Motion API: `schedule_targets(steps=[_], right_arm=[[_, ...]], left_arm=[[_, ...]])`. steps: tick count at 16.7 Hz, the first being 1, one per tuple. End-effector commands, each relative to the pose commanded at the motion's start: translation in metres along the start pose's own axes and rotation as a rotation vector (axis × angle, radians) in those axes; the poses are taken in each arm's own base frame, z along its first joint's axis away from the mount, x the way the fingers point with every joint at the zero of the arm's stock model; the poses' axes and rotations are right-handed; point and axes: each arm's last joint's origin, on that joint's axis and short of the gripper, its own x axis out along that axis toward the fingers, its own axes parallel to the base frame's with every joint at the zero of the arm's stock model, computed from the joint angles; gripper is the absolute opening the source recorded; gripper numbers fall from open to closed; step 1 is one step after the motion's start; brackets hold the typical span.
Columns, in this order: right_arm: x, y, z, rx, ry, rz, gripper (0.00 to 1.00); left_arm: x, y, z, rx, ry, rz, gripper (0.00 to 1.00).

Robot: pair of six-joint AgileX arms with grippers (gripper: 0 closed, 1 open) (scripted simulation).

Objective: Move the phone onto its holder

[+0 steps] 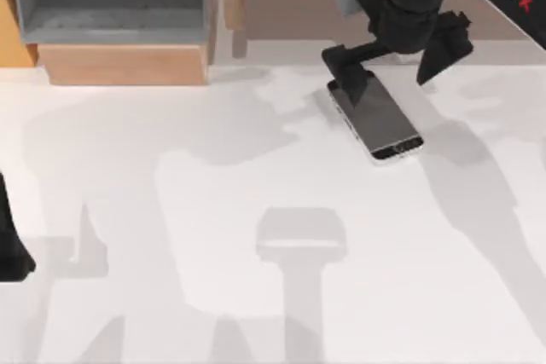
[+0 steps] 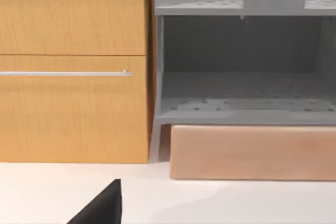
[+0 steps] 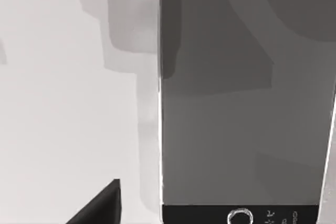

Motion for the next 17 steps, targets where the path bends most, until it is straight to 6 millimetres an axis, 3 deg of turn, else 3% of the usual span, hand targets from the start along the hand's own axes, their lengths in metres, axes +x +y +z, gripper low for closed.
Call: schedule_targets(steps=[10, 13, 17], right_arm=[[0.001, 0.001, 0.005, 0.002, -0.028, -0.001, 1.0], [0.018, 0.007, 0.006, -0.003, -0.033, 0.0, 1.0], [0.057, 0.004, 0.009, -0.001, -0.034, -0.001, 1.0]], left_arm=[[0.0, 0.0, 0.0, 0.0, 0.0, 0.0, 1.0], [0.0, 0.0, 0.0, 0.0, 0.0, 0.0, 1.0], [0.0, 0.0, 0.0, 0.0, 0.0, 0.0, 1.0]])
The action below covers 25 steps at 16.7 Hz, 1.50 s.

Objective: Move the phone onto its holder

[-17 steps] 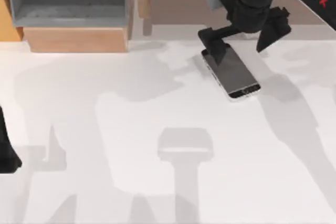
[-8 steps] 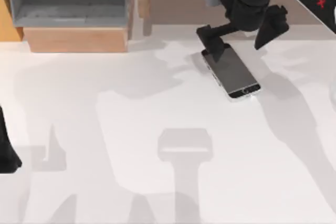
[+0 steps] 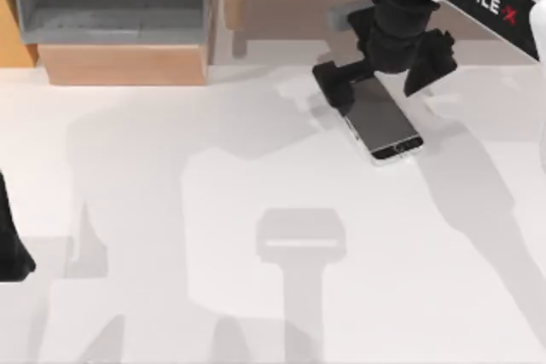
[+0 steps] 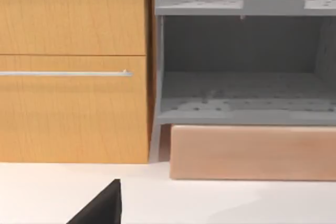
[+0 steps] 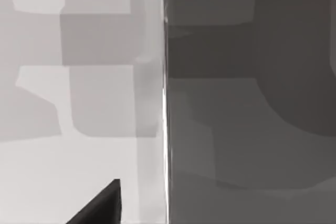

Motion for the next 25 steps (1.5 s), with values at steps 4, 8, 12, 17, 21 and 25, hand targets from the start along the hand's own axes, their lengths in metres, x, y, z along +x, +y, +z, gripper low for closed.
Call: schedule_targets(steps=[4, 8, 12, 17, 21, 25], right_arm=[[0.023, -0.006, 0.0, 0.0, -0.001, 0.0, 1.0], [0.023, -0.006, 0.0, 0.0, -0.001, 0.0, 0.92], [0.023, -0.006, 0.0, 0.0, -0.001, 0.0, 0.62], [0.023, -0.006, 0.0, 0.0, -0.001, 0.0, 0.25], [0.023, -0.006, 0.0, 0.0, -0.001, 0.0, 0.0], [0.023, -0.006, 0.0, 0.0, -0.001, 0.0, 0.0]], left_arm=[[0.0, 0.0, 0.0, 0.0, 0.0, 0.0, 1.0], [0.0, 0.0, 0.0, 0.0, 0.0, 0.0, 1.0], [0.0, 0.0, 0.0, 0.0, 0.0, 0.0, 1.0], [0.0, 0.0, 0.0, 0.0, 0.0, 0.0, 1.0], [0.0, 0.0, 0.0, 0.0, 0.0, 0.0, 1.0], [0.0, 0.0, 0.0, 0.0, 0.0, 0.0, 1.0]])
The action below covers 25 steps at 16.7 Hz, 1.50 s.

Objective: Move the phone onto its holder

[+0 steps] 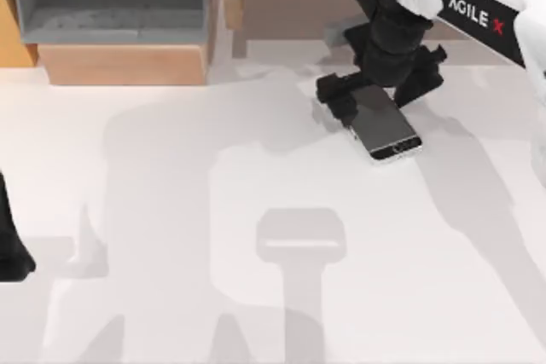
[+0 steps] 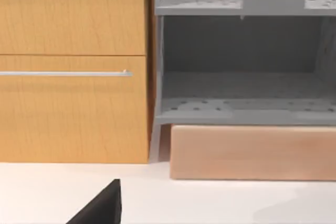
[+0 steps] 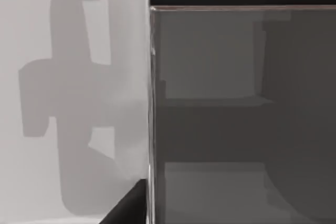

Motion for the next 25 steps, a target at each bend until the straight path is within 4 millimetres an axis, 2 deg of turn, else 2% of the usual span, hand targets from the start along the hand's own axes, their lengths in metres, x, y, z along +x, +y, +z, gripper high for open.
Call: schedule_targets(steps=[3, 4, 13, 18, 21, 25], right_arm=[[0.0, 0.0, 0.0, 0.0, 0.0, 0.0, 0.0], [-0.016, 0.001, 0.0, -0.002, -0.021, 0.0, 0.0], [-0.035, 0.001, 0.002, -0.002, -0.02, 0.0, 0.0], [-0.034, 0.001, 0.002, 0.0, -0.018, 0.001, 0.0], [-0.055, 0.011, 0.003, -0.028, -0.067, 0.052, 0.0], [-0.093, 0.018, -0.004, -0.075, -0.152, 0.243, 0.0]], left_arm=[[0.0, 0.0, 0.0, 0.0, 0.0, 0.0, 1.0], [0.0, 0.0, 0.0, 0.0, 0.0, 0.0, 1.0], [0.0, 0.0, 0.0, 0.0, 0.0, 0.0, 1.0], [0.0, 0.0, 0.0, 0.0, 0.0, 0.0, 1.0], [0.0, 0.0, 0.0, 0.0, 0.0, 0.0, 1.0], [0.0, 0.0, 0.0, 0.0, 0.0, 0.0, 1.0]])
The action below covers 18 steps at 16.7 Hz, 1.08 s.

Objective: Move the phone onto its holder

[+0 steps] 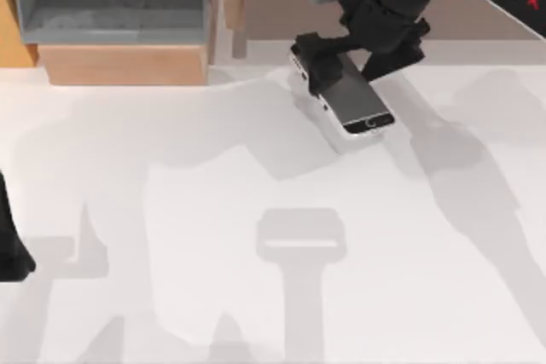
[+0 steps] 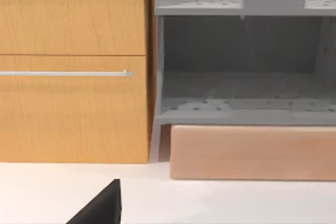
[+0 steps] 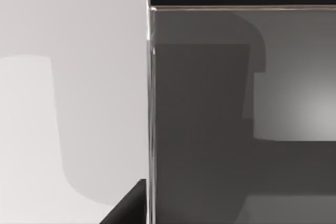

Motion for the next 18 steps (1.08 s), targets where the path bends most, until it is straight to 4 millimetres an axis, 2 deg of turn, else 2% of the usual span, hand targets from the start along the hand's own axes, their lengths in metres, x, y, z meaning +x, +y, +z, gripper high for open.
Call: schedule_targets(steps=[4, 9, 13, 18], right_arm=[[-0.048, -0.01, -0.011, -0.039, -0.126, 0.248, 0.0], [-0.121, -0.054, -0.047, -0.14, -0.375, 0.484, 0.0], [-0.172, -0.102, -0.096, -0.251, -0.611, 0.514, 0.0], [-0.217, -0.164, -0.186, -0.362, -0.872, 0.338, 0.0]], left_arm=[[0.0, 0.0, 0.0, 0.0, 0.0, 0.0, 1.0], [0.0, 0.0, 0.0, 0.0, 0.0, 0.0, 1.0], [0.0, 0.0, 0.0, 0.0, 0.0, 0.0, 1.0], [0.0, 0.0, 0.0, 0.0, 0.0, 0.0, 1.0]])
